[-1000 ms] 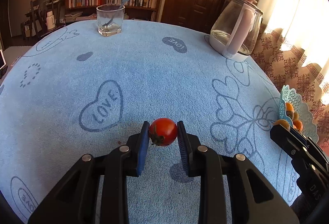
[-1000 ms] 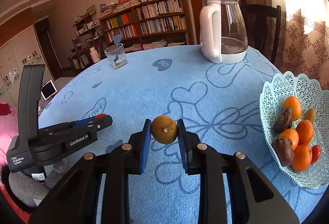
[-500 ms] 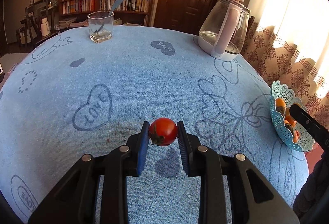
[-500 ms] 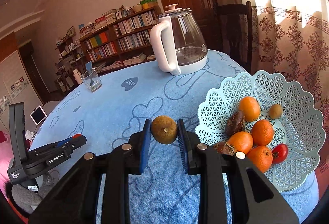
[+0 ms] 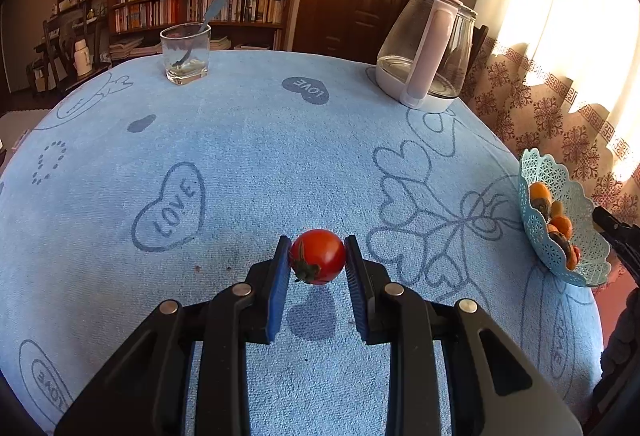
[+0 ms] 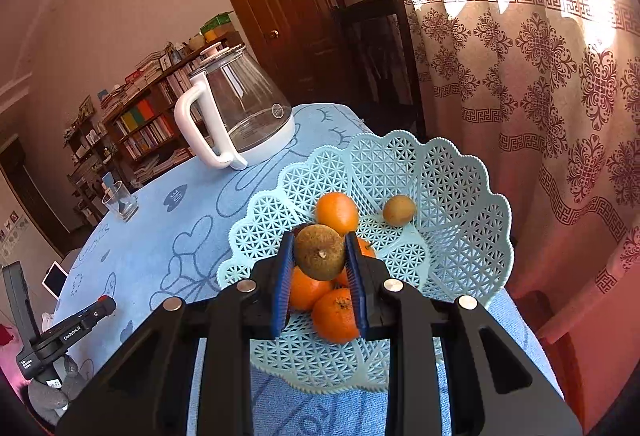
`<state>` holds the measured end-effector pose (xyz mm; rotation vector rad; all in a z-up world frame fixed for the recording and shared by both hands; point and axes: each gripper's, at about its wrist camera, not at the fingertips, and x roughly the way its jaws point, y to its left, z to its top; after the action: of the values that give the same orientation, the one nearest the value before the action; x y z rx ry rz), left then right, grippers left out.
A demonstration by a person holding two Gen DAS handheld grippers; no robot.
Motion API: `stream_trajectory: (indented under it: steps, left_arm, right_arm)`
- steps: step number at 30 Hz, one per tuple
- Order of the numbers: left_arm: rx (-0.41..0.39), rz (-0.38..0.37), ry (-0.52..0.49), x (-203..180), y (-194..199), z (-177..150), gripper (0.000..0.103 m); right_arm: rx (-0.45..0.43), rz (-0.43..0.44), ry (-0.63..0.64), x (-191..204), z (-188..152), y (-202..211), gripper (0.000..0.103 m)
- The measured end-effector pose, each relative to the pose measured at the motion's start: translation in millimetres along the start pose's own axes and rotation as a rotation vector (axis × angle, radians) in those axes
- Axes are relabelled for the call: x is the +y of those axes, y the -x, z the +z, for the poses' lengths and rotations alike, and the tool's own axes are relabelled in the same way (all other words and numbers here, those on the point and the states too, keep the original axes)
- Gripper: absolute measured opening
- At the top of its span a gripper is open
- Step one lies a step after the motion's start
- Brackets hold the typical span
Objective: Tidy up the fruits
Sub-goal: 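Carry the small brown fruit into the teal basket and open the right gripper, then carry the red tomato into the teal basket and open the left gripper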
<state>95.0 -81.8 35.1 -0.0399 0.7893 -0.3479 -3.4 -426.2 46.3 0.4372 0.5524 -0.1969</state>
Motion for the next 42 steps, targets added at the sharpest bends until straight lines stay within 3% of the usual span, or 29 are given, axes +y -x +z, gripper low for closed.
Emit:
stream_trajectory:
  steps: [9,16,21,25,30,34,42]
  left_arm:
    - [0.003,0.000,-0.003,-1.0,-0.9,-0.7,0.027]
    - [0.003,0.001,-0.002,-1.5,-1.2,-1.3,0.027]
    - [0.002,0.000,-0.005,-3.2,-0.3,-1.9,0.027]
    - [0.000,-0.003,-0.013,-9.0,2.5,-1.9,0.027]
    - [-0.002,-0.023,-0.046,-26.6,7.5,-2.6,0.027]
    - [0.004,-0.055,-0.076,-45.0,10.4,-4.2,0.027]
    - [0.023,-0.144,-0.141,-93.6,11.8,-4.0,0.027]
  right_arm:
    - [0.013,-0.021,-0.025,-11.1,-2.3,-2.5,0.026]
    - [0.005,-0.031,-0.063,-17.7,-1.4,-1.4,0.034]
    - [-0.032,-0.062,-0.041,-17.4,0.1,4.4,0.034]
    - [-0.107,-0.144,0.004,-19.6,1.2,15.5,0.038]
    - [-0.198,-0.245,0.072,-23.7,-1.9,29.0,0.048]
    - [-0.239,-0.275,0.065,-33.6,-4.1,36.1,0.059]
    - [-0.245,-0.281,0.025,-40.5,-8.2,35.0,0.060]
